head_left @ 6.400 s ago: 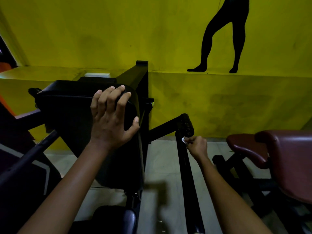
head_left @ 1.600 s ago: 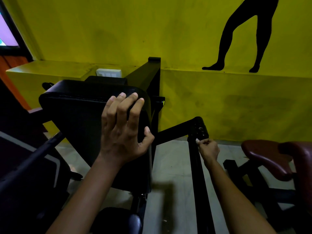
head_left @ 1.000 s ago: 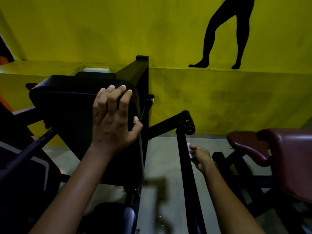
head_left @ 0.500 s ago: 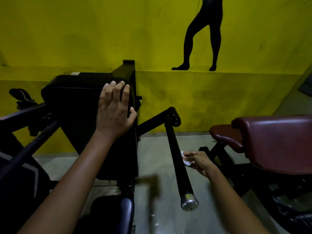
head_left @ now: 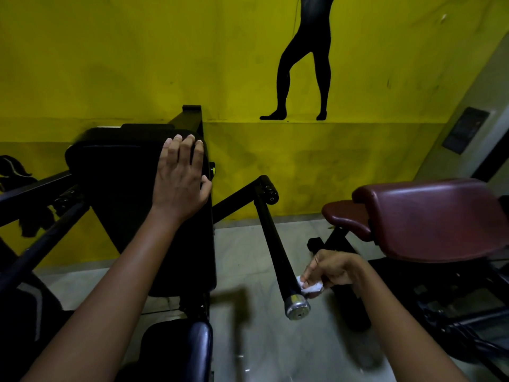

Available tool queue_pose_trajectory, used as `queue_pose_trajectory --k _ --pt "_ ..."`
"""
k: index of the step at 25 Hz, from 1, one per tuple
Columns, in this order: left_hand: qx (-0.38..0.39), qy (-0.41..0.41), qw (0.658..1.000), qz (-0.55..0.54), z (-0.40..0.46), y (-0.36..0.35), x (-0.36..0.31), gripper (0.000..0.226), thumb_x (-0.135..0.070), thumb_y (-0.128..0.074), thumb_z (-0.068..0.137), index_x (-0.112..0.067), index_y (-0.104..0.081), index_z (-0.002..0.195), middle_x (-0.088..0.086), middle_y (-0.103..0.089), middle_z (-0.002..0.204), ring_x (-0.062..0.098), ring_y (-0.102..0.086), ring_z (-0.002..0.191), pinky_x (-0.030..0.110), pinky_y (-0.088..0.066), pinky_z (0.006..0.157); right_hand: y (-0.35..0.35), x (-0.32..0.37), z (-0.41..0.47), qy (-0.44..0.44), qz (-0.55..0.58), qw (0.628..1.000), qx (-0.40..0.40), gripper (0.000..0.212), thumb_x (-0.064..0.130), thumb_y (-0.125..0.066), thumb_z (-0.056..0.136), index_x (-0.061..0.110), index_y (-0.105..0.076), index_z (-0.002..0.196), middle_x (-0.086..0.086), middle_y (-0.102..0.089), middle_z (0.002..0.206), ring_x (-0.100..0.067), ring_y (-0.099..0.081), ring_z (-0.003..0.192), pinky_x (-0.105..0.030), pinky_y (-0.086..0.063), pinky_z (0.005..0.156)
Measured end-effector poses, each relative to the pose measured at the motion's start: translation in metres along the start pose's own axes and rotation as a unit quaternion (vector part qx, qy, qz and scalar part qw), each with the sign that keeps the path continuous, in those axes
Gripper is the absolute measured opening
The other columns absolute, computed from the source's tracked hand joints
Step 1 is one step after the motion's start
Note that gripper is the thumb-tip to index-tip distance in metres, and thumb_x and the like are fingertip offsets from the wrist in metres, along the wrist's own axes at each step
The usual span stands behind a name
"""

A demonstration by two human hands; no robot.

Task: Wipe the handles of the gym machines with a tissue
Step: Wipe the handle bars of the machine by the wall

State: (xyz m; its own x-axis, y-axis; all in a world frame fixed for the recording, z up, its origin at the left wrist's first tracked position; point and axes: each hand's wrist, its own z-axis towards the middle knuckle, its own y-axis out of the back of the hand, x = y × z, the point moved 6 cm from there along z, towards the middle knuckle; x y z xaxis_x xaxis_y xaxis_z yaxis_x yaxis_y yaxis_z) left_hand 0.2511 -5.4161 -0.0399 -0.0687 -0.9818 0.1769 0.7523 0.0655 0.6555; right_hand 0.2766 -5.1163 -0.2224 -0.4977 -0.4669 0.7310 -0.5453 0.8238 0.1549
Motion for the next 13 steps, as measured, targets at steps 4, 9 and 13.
queue_pose_trajectory --k 4,9,13 --pt "0.004 -0.006 1.000 -0.004 -0.001 0.002 0.000 0.068 -0.024 -0.062 0.078 0.003 -0.036 0.135 0.026 -0.041 0.135 0.040 -0.027 0.129 0.050 -0.019 0.113 -0.009 0.007 -0.012 -0.061 -0.082 0.993 0.054 0.015 -0.015 -0.062 0.078 -0.014 -0.065 0.093 -0.021 -0.070 0.075 -0.029 -0.071 0.068 -0.029 -0.057 0.060" --pt "-0.003 -0.005 1.000 -0.002 0.000 0.001 -0.001 0.069 -0.024 -0.063 0.077 0.002 -0.036 0.135 0.025 -0.041 0.135 0.039 -0.027 0.129 0.050 -0.021 0.114 0.003 0.017 0.011 -0.053 -0.011 0.997 -0.061 0.019 -0.023 -0.055 0.075 -0.023 -0.062 0.092 -0.029 -0.068 0.074 -0.038 -0.069 0.072 -0.034 -0.058 0.061" --pt "-0.023 0.007 1.000 0.002 0.000 -0.001 -0.002 0.065 -0.029 -0.054 0.080 0.000 -0.037 0.135 0.023 -0.041 0.135 0.037 -0.027 0.130 0.048 -0.018 0.115 0.025 0.041 0.045 -0.013 0.047 0.985 -0.168 0.017 -0.024 -0.051 0.078 -0.027 -0.057 0.093 -0.033 -0.065 0.078 -0.036 -0.069 0.062 -0.036 -0.057 0.051"
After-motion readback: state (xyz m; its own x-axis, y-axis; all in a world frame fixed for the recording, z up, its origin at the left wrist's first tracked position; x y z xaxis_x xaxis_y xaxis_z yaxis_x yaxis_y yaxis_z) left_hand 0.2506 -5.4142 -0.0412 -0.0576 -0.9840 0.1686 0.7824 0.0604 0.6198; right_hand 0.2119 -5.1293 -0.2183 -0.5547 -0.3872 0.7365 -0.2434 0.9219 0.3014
